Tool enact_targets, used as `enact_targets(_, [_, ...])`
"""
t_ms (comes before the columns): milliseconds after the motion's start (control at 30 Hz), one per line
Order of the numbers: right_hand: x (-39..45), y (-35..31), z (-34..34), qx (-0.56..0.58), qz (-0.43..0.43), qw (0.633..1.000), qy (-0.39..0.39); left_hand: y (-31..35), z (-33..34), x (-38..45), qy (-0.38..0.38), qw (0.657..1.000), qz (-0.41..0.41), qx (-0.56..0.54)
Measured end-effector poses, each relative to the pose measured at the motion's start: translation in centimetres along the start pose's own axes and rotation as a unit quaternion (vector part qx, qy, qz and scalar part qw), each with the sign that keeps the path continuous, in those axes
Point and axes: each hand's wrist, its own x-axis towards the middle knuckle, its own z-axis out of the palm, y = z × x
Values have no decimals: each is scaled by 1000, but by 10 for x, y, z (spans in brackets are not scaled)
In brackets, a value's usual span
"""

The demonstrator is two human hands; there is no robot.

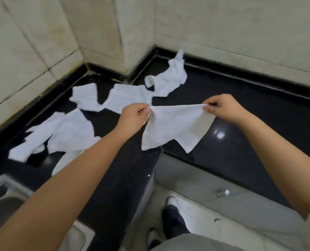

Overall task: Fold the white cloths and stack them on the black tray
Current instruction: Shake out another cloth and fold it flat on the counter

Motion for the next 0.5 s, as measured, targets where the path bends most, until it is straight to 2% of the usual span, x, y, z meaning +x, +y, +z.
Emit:
enact_targets(67, [-7,20,-24,-13,44,994,102,28,27,23,-5,999,4,-37])
enact_targets(167, [-23,46,-64,-29,84,966,243,72,62,48,11,996,84,-15])
enact_targets(267, [-49,74,-94,-80,89,939,322,99,92,59,3,984,176,17])
enact_targets(333, [-69,99,-94,-107,72,937,325,96,110,62,-28,979,201,33])
enact_targets(400, [-90,131,-78,-125,54,949,286,82,130,61,-79,971,216,64])
enact_targets(500, [-117,178,-35,-126,50,981,136,56,156,56,-216,944,197,152])
